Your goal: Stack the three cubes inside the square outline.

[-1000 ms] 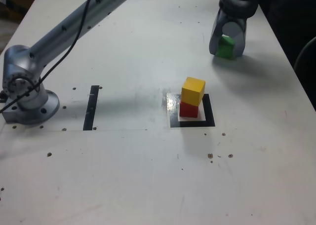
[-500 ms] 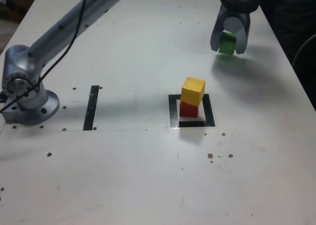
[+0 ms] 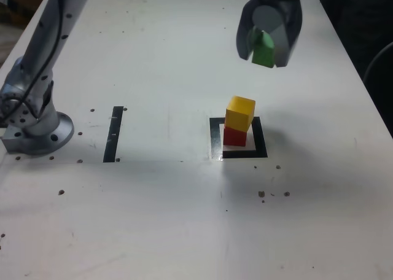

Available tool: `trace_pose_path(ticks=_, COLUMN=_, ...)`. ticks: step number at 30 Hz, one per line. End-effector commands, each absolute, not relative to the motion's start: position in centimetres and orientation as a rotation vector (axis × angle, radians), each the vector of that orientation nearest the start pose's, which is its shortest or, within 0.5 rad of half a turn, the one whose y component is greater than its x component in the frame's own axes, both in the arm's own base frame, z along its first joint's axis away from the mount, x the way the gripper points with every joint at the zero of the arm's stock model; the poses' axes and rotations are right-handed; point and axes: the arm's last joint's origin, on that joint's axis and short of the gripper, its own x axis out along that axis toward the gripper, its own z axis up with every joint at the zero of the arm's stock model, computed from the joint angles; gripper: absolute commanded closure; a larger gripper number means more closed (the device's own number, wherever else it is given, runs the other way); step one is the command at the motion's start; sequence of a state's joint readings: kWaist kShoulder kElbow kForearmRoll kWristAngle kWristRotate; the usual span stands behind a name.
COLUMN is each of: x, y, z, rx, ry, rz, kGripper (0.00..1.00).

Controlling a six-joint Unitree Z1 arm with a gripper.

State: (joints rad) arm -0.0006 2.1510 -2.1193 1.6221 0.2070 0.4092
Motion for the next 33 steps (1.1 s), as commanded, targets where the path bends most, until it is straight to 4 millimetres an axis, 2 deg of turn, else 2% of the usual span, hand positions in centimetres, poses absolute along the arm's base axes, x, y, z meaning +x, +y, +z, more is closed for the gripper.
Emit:
trace_pose_path(ticks=1, x=35.9, y=-0.3, z=38.1, rx=0.491, ry=1.547, rz=-0.156, kGripper=0.84)
trace_pose_path(ticks=7, x=33.3, y=-3.3, z=39.2, rx=0.486, ry=1.523, rz=-0.181, kGripper=0.84)
trace_pose_path(ticks=16, x=33.8, y=-6.5, z=37.9, rx=0.471, ry=1.549, rz=-0.224, kGripper=0.84)
trace_pose_path(ticks=23, x=34.6, y=-6.8, z=36.6, rx=0.478, ry=1.582, rz=-0.232, kGripper=0.84)
trace_pose_path(ticks=33, x=36.7, y=-6.3, z=33.5, rx=0.475, ry=1.661, rz=-0.224, kGripper=0.83)
